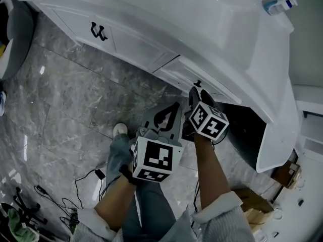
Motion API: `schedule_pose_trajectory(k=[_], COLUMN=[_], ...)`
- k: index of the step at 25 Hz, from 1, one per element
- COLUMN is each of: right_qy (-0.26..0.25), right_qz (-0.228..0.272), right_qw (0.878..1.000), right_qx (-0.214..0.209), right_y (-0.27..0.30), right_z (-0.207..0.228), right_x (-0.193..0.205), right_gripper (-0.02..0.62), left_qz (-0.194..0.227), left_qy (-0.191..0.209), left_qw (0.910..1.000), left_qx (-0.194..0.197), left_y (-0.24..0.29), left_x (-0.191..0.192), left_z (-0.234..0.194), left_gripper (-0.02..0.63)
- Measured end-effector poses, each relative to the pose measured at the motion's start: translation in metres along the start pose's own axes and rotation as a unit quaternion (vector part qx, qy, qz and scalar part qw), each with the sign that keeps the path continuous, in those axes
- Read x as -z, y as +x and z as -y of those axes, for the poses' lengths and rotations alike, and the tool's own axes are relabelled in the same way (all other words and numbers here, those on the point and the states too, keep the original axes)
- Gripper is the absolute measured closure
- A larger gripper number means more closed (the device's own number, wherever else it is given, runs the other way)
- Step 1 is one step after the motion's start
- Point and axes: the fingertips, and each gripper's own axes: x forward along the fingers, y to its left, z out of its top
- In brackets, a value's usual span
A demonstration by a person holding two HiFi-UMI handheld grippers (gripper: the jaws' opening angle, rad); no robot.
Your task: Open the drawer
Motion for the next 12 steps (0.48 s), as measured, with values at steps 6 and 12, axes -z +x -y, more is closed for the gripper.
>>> schedule_pose_trajectory(k=[6,12], right_qy=[0.013,0.027], right_qz=[-0.014,-0.036], right_qw=[1.000,0.999], right_qx=[0.005,0.013], right_y=[0.016,0.032], right_z=[0.005,0.005], right_x=[-0.002,-0.001], right_gripper=[0.407,0.407], left_qz=[-0.003,-0.012], left_qy=[0.005,0.008], left_qw=[1.0000,0.9999], left_qx=[0.005,0.005], left_y=[0.005,0.006], left_x=[0.002,0.005], left_z=[-0.002,-0.005], left_gripper=[0.591,0.591])
